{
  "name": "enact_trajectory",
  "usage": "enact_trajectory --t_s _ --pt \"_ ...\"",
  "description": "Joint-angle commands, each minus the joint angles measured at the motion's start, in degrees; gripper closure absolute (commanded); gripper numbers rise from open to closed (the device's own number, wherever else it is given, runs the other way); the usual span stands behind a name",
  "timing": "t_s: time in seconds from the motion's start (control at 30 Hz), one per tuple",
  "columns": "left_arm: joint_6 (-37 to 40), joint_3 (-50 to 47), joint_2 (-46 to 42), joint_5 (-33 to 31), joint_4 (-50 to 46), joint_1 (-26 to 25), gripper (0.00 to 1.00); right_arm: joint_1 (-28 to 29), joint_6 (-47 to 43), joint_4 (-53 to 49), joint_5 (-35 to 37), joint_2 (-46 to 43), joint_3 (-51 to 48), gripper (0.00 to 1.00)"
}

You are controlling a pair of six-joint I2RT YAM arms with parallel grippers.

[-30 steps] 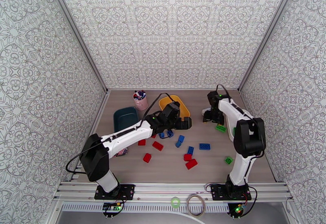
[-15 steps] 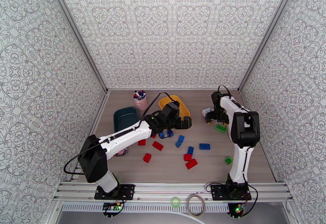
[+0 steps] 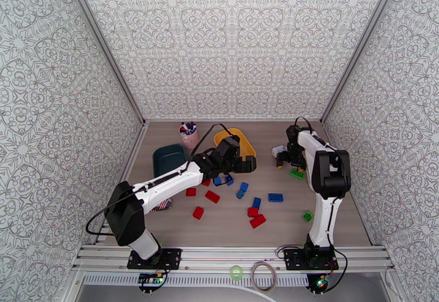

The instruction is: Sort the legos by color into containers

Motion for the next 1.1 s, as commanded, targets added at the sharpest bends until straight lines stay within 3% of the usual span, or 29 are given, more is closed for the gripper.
enact_trajectory --t_s 0.0,0.23,0.53,0.83,1.07 --pt "-0.43 -0.08 0.11 -0.04 -0.06 0.01 0.01 0.68 1.84 0.36 -3.49 -2.26 -3.24 0.14" --pt "-0.91 -1.03 -0.78 -1.1 0.27 -1.39 0.01 1.88 1.27 -0.31 -4.49 -5.44 -4.25 0.18" --pt "-1.48 -2.14 -1.93 -1.94 0.48 -2.67 0.01 1.38 -1.59 -3.07 3.1 -4.06 -0.17 0.09" --pt "-1.35 -2.47 -2.97 -2.94 -1.09 -3.77 0.01 0.36 -1.37 -3.48 -0.48 3.28 2.34 0.05" --pt "-1.23 -3.16 -3.63 -3.2 -0.92 -3.49 0.01 0.37 -0.4 -3.66 -1.67 2.21 -1.07 0.05"
